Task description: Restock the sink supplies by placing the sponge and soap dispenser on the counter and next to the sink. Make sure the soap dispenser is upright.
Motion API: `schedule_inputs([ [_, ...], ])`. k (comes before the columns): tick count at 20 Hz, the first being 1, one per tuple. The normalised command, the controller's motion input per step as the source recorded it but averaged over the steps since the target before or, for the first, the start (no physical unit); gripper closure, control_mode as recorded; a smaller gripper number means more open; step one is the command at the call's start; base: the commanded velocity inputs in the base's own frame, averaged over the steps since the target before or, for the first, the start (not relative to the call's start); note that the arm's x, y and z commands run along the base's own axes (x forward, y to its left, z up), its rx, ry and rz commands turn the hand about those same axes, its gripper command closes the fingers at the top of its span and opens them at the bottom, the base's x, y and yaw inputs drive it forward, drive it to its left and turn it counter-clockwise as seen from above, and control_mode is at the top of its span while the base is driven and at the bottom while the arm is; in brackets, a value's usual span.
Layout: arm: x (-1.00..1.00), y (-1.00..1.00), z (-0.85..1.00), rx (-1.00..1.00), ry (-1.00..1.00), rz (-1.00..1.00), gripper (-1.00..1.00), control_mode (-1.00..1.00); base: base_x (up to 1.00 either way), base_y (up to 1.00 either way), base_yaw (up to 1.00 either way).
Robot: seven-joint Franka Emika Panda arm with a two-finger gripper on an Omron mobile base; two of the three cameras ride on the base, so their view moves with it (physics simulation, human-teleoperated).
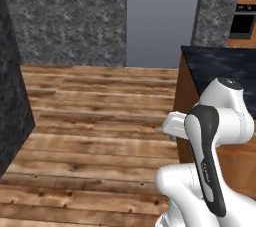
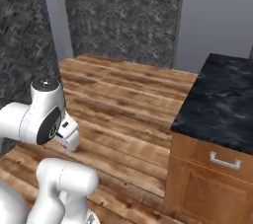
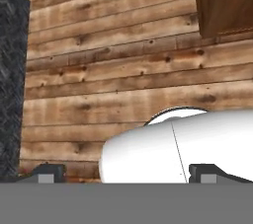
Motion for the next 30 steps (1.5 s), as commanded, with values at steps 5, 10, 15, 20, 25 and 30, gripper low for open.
schedule_inputs([
  [5,0.0,0.0,0.0,0.0,0.0,0.0,-1.0,1.0,1.0,0.88,-0.57],
  [10,0.0,0.0,0.0,0.0,0.0,0.0,-1.0,1.0,1.0,0.88,-0.57],
  [15,0.0,0.0,0.0,0.0,0.0,0.0,-1.0,1.0,1.0,0.93,-0.57],
  [20,0.0,0.0,0.0,0.0,0.0,0.0,-1.0,1.0,1.0,0.95,-0.56],
  [25,0.0,0.0,0.0,0.0,0.0,0.0,-1.0,1.0,1.0,0.97,-0.55],
  [30,0.0,0.0,0.0,0.0,0.0,0.0,-1.0,1.0,1.0,1.0,-0.51],
])
